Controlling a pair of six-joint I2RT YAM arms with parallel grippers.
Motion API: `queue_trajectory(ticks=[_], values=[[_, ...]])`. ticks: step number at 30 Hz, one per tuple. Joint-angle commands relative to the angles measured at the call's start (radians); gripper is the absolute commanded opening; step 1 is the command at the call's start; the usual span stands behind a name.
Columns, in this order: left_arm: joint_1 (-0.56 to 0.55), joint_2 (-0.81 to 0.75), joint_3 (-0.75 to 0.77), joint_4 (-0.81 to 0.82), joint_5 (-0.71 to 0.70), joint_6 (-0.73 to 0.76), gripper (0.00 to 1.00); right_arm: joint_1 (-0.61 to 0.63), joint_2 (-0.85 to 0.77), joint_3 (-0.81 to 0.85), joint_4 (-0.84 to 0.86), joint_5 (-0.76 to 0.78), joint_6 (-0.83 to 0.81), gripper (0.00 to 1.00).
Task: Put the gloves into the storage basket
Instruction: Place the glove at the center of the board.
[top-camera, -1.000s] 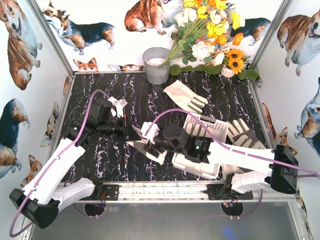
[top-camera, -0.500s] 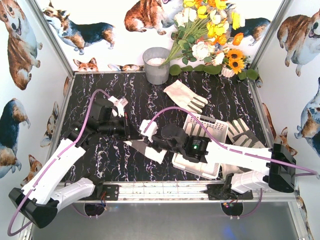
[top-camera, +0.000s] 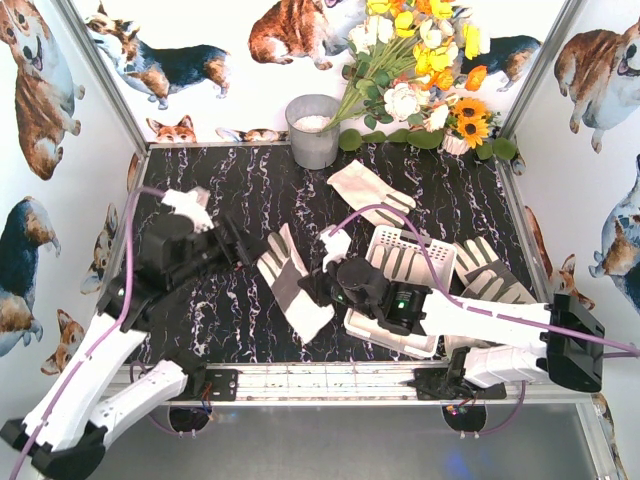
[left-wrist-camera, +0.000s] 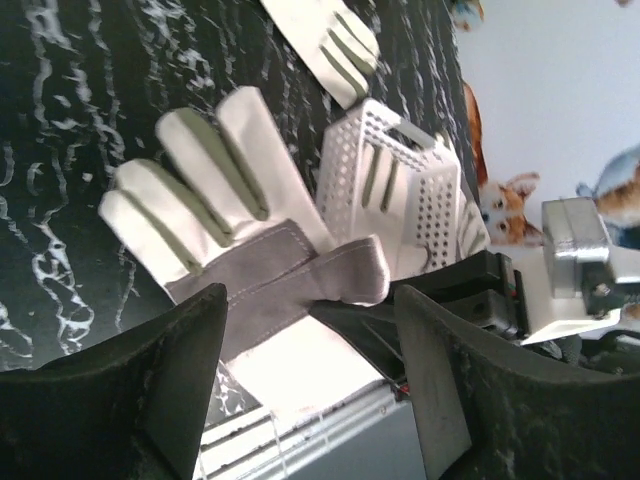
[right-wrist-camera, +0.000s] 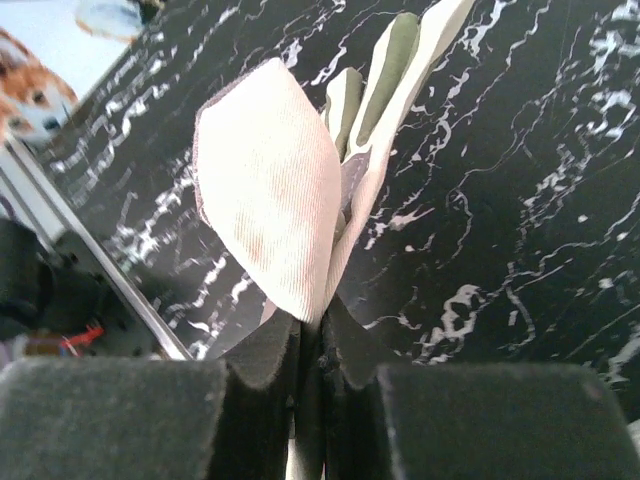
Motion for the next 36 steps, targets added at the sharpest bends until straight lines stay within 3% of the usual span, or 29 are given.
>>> queue_trajectory(ticks=[1,4,7,10,14,19,26,29,36], values=[[-0.002,-0.091,-0.113,0.034,-0.189,-0.083,0.58,0.002,0.039,-0.002,0.131,0.107,0.309,0.0],[-0.003,-0.165,-0.248,0.125,-0.197,-0.174,0.42,0.002,0.099,0.002,0.161,0.121,0.412,0.0],[-0.004,-0.188,-0.416,0.267,-0.116,-0.255,0.33,0.002,0.182,0.034,0.162,0.114,0.462,0.0],[-0.008,-0.143,-0.488,0.304,-0.072,-0.267,0.25,0.003,0.256,0.059,0.171,0.103,0.472,0.0],[-0.012,-0.093,-0.501,0.292,-0.102,-0.24,0.21,0.006,0.312,0.049,0.207,0.15,0.504,0.0],[-0.053,-0.034,-0.622,0.504,-0.071,-0.331,0.15,0.006,0.379,0.038,0.221,0.141,0.517,0.0],[-0.186,0.118,-0.705,0.635,-0.203,-0.395,0.11,0.005,0.401,0.013,0.191,0.132,0.539,0.01],[-0.211,0.191,-0.74,0.714,-0.21,-0.406,0.1,0.005,0.403,0.008,0.16,0.124,0.543,0.15],[-0.224,0.273,-0.753,0.624,-0.239,-0.369,0.02,-0.004,0.347,-0.022,0.087,0.155,0.542,0.48]])
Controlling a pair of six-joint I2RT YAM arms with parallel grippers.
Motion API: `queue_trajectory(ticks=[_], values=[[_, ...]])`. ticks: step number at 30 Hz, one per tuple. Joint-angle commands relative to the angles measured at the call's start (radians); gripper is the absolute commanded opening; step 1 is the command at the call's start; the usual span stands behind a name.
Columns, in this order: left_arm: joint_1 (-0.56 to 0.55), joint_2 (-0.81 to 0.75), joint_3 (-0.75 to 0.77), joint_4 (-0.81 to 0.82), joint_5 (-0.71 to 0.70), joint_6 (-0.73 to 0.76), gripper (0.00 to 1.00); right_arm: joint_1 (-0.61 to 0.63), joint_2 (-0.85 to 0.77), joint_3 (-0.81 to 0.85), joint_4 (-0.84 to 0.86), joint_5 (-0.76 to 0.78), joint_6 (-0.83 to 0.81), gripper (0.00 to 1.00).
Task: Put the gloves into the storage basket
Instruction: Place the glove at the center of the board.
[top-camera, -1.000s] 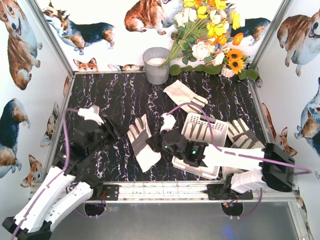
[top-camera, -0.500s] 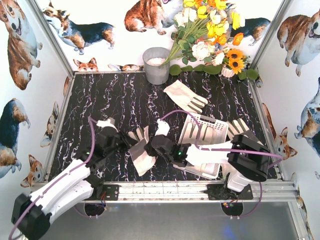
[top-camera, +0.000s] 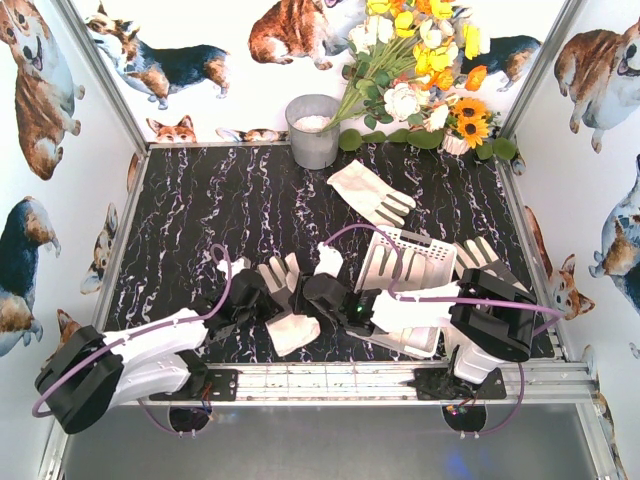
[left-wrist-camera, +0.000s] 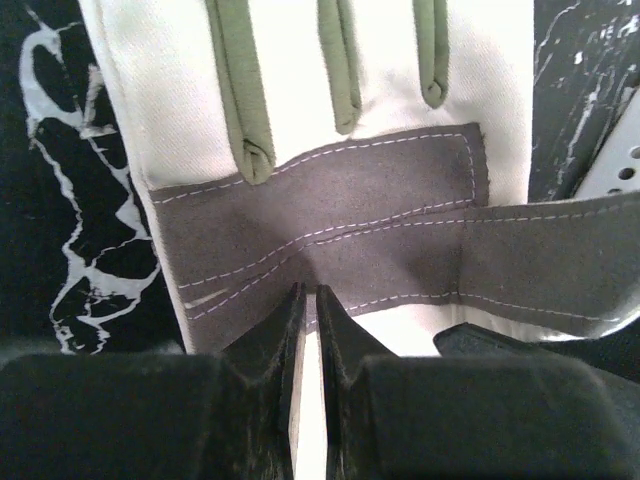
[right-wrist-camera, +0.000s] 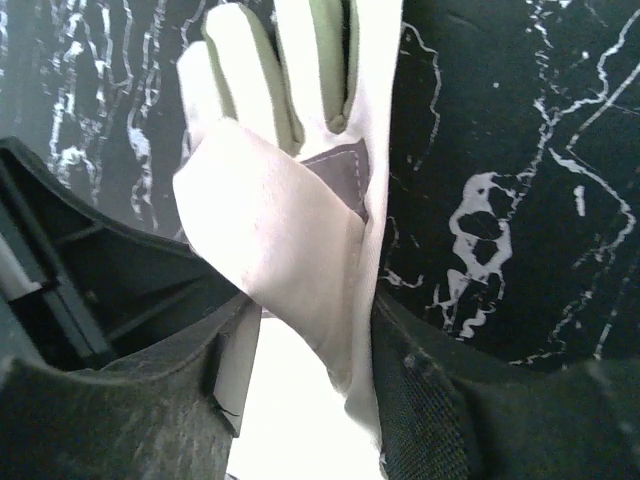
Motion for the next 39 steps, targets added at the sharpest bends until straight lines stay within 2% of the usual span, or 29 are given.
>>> queue_trajectory(ticks=[1,7,12,14,20,27,32,39], values=[[-0.013,-0.004,-0.03,-0.009,-0.041,0.014,0.02,-0.009,-0.056,-0.002,-0.051,0.04,0.004,0.51],[-0.014,-0.091,-0.083,-0.05,-0.046,0.0,0.02,-0.041,-0.07,0.02,-0.132,0.045,-0.016,0.58],[-0.014,-0.178,-0.097,-0.121,-0.072,-0.01,0.03,-0.068,-0.054,0.066,-0.22,0.052,-0.015,0.57],[-0.014,-0.207,-0.103,-0.147,-0.08,-0.013,0.03,-0.074,-0.046,0.076,-0.251,0.055,-0.014,0.52],[-0.014,-0.267,-0.116,-0.192,-0.088,-0.019,0.04,-0.083,-0.012,0.075,-0.271,0.024,-0.015,0.28],[-0.014,-0.233,-0.049,-0.129,-0.04,0.046,0.07,-0.083,0.049,0.108,-0.301,-0.04,-0.028,0.0],[-0.028,-0.153,0.027,-0.023,0.027,0.074,0.09,-0.083,0.066,0.107,-0.304,-0.044,-0.016,0.0],[-0.068,-0.017,0.019,0.162,0.068,0.028,0.06,-0.085,0.052,0.087,-0.292,-0.039,-0.005,0.0]])
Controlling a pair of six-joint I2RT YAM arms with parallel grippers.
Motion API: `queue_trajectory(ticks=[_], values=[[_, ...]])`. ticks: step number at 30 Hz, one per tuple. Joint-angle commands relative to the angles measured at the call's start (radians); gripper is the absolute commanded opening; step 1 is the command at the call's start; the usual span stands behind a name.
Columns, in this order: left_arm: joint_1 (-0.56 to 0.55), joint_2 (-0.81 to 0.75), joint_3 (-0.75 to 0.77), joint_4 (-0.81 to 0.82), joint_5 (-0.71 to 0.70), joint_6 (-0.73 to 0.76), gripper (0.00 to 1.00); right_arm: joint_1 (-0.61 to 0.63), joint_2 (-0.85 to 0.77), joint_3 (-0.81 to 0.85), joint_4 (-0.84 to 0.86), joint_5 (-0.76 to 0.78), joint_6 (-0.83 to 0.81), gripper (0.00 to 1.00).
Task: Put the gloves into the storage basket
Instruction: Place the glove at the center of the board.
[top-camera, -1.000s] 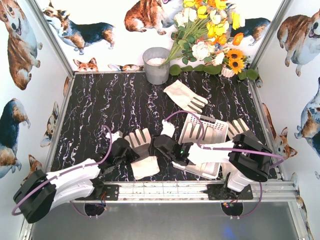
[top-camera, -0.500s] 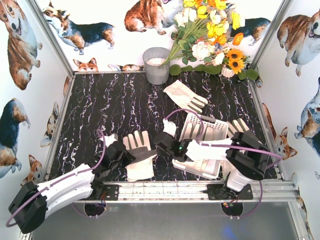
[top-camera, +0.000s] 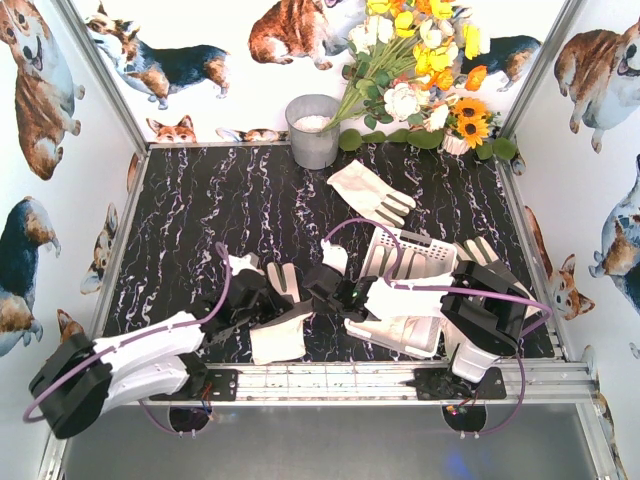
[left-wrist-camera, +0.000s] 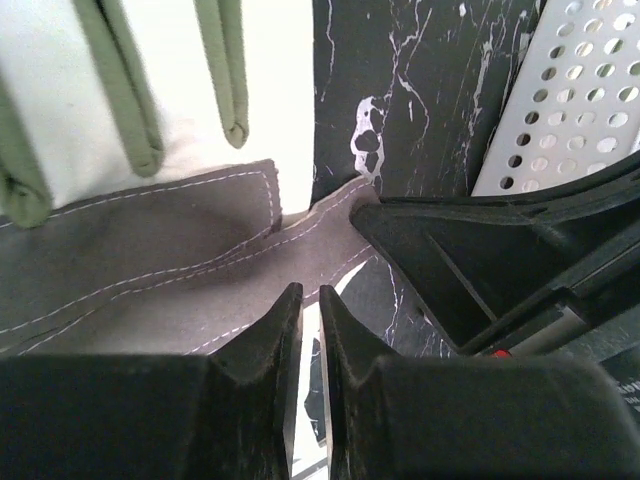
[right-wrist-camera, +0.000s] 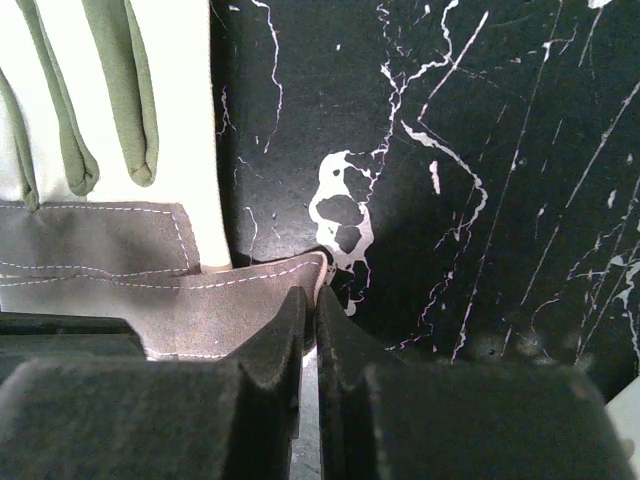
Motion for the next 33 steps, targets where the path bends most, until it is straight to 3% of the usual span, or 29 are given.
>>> queue_trajectory(ticks=[1,10,16,23,27,33], values=[[-0.03,0.076,0.012,0.151,0.035,-0.017,0.05,-0.003,-0.006,0.005,0.01,0.003,0.015,0.0],[-0.065,0.21,-0.008,0.21,0.0,-0.028,0.01,-0.004,-0.034,-0.001,0.015,0.002,0.006,0.0],[-0.065,0.25,-0.05,0.188,0.008,-0.027,0.0,-0.006,-0.129,0.015,-0.035,0.021,-0.052,0.18],[-0.066,0.196,-0.065,0.117,0.0,-0.014,0.0,-0.036,-0.311,0.061,-0.11,-0.021,-0.185,0.51],[-0.066,0.16,-0.054,0.108,0.017,0.024,0.1,-0.092,-0.405,0.111,-0.23,-0.024,-0.283,0.61],[-0.066,0.13,0.059,0.008,0.028,0.141,0.26,-0.228,-0.544,0.165,-0.431,-0.017,-0.38,0.66]])
